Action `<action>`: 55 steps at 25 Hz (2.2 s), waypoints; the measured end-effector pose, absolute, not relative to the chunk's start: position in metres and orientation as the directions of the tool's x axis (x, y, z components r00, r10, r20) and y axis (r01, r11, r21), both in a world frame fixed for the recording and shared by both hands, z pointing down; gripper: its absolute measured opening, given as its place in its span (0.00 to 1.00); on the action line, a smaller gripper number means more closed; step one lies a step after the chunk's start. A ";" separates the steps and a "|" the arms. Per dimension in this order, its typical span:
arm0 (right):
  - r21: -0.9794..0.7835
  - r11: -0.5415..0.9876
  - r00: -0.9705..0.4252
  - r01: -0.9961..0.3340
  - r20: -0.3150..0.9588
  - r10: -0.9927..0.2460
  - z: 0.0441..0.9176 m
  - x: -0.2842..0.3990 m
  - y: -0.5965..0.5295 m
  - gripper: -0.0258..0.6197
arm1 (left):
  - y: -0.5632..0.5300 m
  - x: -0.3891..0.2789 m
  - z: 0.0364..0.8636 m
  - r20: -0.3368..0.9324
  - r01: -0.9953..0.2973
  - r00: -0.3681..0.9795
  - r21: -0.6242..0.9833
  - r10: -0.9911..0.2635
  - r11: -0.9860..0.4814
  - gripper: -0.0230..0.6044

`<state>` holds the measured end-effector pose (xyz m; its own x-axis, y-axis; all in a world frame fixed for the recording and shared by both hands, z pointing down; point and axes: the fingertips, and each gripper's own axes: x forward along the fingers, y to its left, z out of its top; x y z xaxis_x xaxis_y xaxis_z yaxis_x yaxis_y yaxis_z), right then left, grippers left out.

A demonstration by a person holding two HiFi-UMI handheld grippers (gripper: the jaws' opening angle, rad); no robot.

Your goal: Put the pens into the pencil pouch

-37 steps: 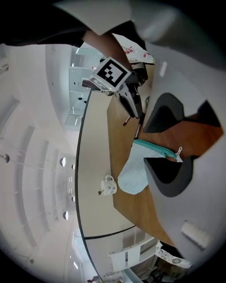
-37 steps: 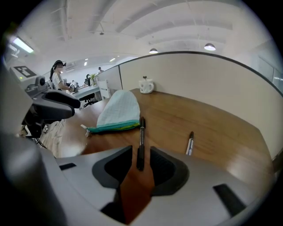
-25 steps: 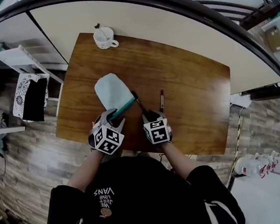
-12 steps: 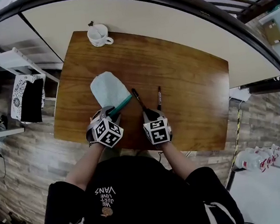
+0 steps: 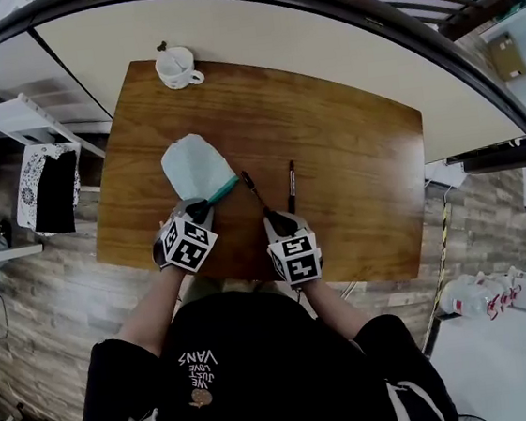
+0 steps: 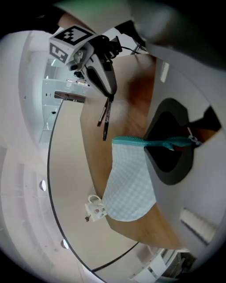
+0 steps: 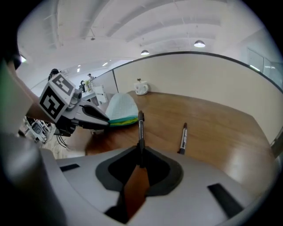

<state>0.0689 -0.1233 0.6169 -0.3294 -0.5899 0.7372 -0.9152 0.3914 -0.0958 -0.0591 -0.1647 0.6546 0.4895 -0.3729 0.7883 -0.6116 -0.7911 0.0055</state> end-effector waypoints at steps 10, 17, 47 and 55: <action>-0.111 0.486 -0.403 -0.867 0.729 -0.554 0.609 0.051 -0.101 0.14 | -0.170 -0.064 0.632 0.732 -0.662 0.538 0.061 -0.417 -0.747 0.12; -0.083 0.534 -0.417 -0.841 0.729 -0.543 0.607 0.041 -0.102 0.14 | -0.165 -0.060 0.623 0.726 -0.651 0.547 0.055 -0.417 -0.757 0.12; -0.052 0.600 -0.447 -0.798 0.719 -0.532 0.593 0.001 -0.126 0.14 | -0.159 -0.041 0.579 0.587 -0.588 0.694 0.129 -0.416 -0.799 0.11; -0.046 0.612 -0.458 -0.790 0.709 -0.537 0.587 -0.012 -0.156 0.14 | -0.149 -0.031 0.572 0.532 -0.518 0.764 0.167 -0.366 -0.839 0.11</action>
